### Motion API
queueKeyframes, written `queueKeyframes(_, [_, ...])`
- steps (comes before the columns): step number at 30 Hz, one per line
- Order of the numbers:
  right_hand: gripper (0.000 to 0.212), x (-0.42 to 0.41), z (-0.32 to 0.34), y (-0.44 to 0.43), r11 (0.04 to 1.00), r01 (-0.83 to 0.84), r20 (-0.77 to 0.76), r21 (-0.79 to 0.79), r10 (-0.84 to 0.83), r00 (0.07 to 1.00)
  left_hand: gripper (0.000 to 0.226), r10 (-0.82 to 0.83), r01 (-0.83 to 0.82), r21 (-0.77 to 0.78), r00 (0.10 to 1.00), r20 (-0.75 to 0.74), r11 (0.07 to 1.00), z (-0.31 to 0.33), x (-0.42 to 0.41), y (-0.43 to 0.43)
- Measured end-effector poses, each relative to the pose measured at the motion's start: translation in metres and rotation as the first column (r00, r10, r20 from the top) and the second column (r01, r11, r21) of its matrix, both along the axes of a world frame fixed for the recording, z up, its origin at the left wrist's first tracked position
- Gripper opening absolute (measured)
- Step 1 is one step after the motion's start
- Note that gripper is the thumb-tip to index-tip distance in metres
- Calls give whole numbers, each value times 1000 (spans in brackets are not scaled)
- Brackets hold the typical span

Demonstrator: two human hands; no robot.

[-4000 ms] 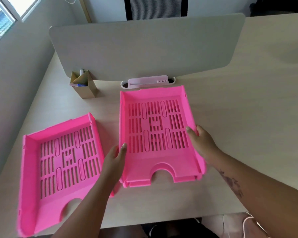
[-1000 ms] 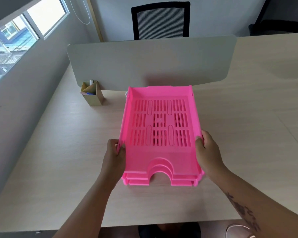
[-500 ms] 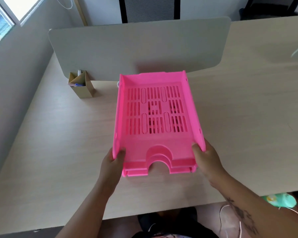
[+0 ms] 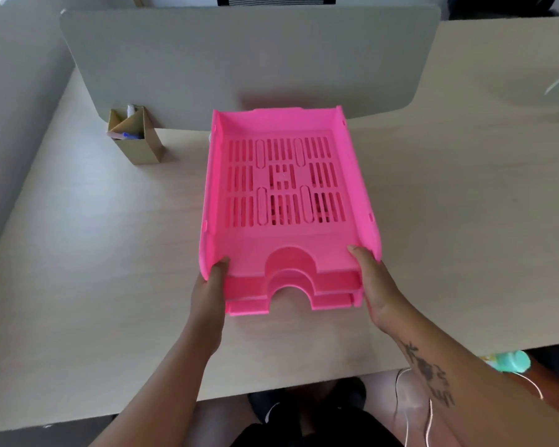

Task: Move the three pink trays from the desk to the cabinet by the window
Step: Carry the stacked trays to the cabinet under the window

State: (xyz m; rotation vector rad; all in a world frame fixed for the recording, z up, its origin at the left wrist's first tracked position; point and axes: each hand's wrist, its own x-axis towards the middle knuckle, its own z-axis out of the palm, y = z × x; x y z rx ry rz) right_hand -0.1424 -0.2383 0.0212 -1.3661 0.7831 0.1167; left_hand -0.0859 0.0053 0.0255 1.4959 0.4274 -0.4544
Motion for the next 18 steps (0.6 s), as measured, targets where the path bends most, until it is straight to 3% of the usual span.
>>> queueKeyframes(5, [56,23,24,-2,1000,-20,95,9,19,995,46,96,-96,-17,995,28,995,26,19,1])
queueKeyframes(9, [44,45,46,-7,994,-103,173,37,95,980,59,147,-143,-68,988,51,987,47,20,5])
queueKeyframes(12, [47,60,67,-5,974,-224,255,46,205,945,62,228,-220,-89,969,96,971,65,11,11])
queueKeyframes(18, [46,79,104,25,860,-510,353,18,472,808,50,536,-525,-110,828,166,844,102,-47,30])
